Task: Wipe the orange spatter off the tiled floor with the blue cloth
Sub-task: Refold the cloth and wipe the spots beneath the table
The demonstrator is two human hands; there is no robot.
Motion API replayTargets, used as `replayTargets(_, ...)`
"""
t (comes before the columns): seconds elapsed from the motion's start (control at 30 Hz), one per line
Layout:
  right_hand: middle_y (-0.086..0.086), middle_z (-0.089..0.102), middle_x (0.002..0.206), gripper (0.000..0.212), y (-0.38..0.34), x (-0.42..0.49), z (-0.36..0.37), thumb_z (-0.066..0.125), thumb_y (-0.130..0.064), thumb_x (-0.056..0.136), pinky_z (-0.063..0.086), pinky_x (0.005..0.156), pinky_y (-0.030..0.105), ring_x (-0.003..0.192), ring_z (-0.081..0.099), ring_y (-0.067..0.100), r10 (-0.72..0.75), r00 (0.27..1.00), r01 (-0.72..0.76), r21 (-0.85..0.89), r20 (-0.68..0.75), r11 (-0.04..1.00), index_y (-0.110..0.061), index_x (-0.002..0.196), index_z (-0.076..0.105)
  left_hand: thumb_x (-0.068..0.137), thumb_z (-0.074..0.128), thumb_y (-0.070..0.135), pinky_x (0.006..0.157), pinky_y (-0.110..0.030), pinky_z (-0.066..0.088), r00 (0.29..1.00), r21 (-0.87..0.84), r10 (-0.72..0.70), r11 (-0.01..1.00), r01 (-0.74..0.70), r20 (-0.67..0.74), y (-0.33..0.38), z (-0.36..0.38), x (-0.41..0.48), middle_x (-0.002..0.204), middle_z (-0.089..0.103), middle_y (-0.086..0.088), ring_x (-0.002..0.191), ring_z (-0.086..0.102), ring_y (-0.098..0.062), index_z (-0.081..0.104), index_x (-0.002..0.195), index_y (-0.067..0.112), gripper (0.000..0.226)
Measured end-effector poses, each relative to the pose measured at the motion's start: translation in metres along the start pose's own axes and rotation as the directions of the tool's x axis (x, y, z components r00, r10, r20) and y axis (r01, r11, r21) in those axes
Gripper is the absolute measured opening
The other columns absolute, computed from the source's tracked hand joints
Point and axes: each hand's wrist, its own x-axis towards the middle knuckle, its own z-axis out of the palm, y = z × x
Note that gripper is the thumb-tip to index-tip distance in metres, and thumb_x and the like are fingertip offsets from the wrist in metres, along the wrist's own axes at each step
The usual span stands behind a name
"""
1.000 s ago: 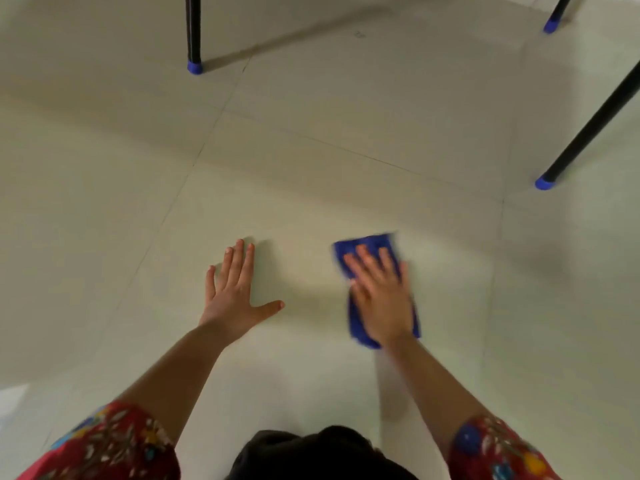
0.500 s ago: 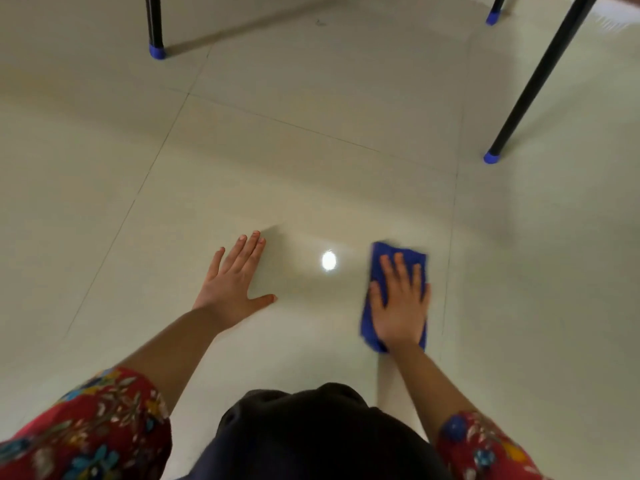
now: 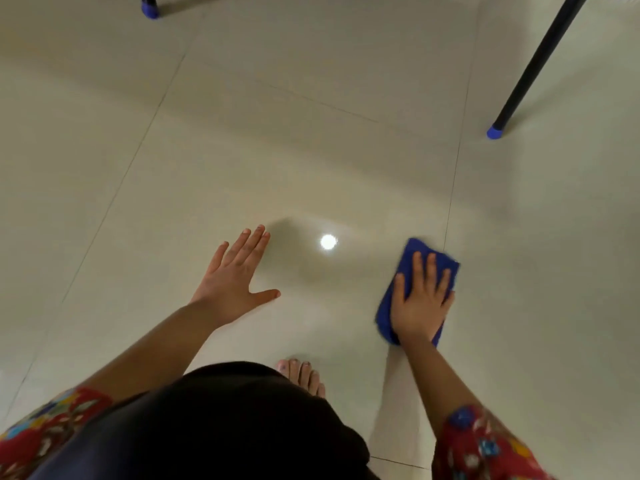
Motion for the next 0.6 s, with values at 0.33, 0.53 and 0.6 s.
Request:
replayTargets(0.33, -0.004, 0.019, 0.161, 0.055, -0.103, -0.005, 0.016, 0.024, -0.042, 0.1, 0.01, 0.12, 0.044, 0.15, 0.012, 0.026, -0.487, 0.872, 0.489, -0.021, 0.051, 0.872, -0.027, 0.154, 0.023, 0.086, 0.047, 0.064, 0.12, -0.035, -0.006, 0.994, -0.085, -0.101, 0.992, 0.097, -0.037, 0.009, 0.0, 0.019, 0.156, -0.025, 0.014, 0.143, -0.023, -0.007, -0.016, 0.151, 0.027, 0.097)
replayTargets(0.53, 0.006, 0.028, 0.158, 0.058, -0.073, 0.058, 0.003, 0.024, -0.043, 0.098, 0.02, 0.117, 0.053, 0.146, 0.022, 0.036, -0.137, 0.99, 0.138, 0.04, -0.036, 0.99, -0.021, 0.151, 0.032, 0.087, 0.051, 0.059, 0.12, -0.035, 0.0, 0.941, -0.215, -0.304, 0.939, 0.268, -0.152, -0.008, 0.002, 0.009, 0.16, -0.011, 0.012, 0.147, -0.011, -0.009, -0.004, 0.154, 0.024, 0.094)
replayTargets(0.6, 0.005, 0.027, 0.159, 0.063, -0.118, 0.095, -0.002, 0.018, -0.046, 0.095, 0.018, 0.117, 0.052, 0.146, 0.02, 0.038, -0.069, 0.997, 0.072, 0.074, -0.046, 0.995, -0.022, 0.152, 0.031, 0.09, 0.05, 0.055, 0.121, -0.037, 0.004, 0.909, -0.249, -0.367, 0.915, 0.316, -0.196, -0.018, 0.001, 0.006, 0.161, -0.005, 0.008, 0.148, -0.006, -0.013, 0.001, 0.154, 0.022, 0.088)
